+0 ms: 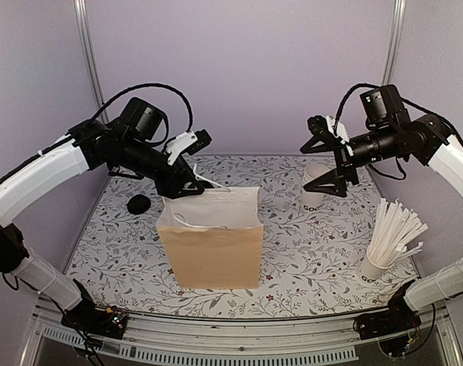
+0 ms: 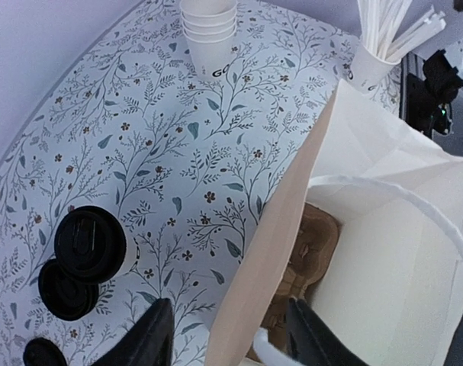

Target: Pack the takeout coffee

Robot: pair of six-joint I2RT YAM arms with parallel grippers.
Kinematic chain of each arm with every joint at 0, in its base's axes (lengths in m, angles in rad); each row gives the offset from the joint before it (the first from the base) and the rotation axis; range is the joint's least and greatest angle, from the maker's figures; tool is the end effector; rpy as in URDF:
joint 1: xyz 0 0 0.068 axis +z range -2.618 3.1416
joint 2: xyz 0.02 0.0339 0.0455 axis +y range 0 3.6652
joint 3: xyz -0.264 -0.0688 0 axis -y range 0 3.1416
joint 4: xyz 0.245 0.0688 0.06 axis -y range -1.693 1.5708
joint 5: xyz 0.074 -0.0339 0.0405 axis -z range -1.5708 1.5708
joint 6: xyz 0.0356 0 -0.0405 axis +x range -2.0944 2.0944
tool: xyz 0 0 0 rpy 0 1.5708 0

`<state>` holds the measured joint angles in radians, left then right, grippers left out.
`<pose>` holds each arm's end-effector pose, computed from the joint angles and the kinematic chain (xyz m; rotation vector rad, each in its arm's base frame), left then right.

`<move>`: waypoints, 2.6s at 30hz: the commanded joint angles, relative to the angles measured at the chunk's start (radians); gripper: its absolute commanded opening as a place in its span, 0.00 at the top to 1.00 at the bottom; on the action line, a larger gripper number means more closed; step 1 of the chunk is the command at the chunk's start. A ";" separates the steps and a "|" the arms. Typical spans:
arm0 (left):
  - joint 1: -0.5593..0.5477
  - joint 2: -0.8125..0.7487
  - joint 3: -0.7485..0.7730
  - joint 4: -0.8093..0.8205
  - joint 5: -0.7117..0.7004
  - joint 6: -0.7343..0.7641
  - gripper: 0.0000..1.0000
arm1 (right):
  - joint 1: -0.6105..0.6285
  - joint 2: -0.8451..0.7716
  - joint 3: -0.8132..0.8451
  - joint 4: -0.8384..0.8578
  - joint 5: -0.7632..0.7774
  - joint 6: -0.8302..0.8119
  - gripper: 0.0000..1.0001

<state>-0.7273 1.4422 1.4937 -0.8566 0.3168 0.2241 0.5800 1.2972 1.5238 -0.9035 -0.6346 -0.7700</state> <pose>0.2186 -0.2094 0.3701 1.2397 2.0684 -0.6136 0.2009 0.1568 0.4169 -1.5945 1.4550 0.6001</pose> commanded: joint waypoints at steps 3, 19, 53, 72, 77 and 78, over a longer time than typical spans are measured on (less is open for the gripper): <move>-0.052 0.056 0.041 -0.035 -0.048 0.017 0.60 | -0.012 -0.008 -0.018 0.030 -0.014 0.015 0.01; -0.185 -0.048 0.002 -0.067 -0.507 0.003 1.00 | -0.016 0.002 -0.026 0.034 -0.010 0.012 0.01; -0.768 0.131 0.016 -0.165 -0.886 -0.378 1.00 | -0.016 0.032 -0.058 0.032 0.078 0.006 0.01; -0.381 -0.213 -0.092 -0.111 -0.602 -0.380 1.00 | -0.017 0.050 -0.037 0.027 0.042 0.002 0.01; -0.233 -0.309 -0.157 -0.150 -0.494 -0.436 1.00 | -0.017 0.089 0.004 0.010 0.008 0.001 0.01; -0.198 -0.324 -0.170 -0.159 -0.471 -0.446 1.00 | -0.017 0.100 0.013 0.006 0.002 0.001 0.01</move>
<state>-1.0431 1.1763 1.3735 -0.9756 -0.2783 -0.1596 0.5682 1.3647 1.4899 -0.8822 -0.5880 -0.7704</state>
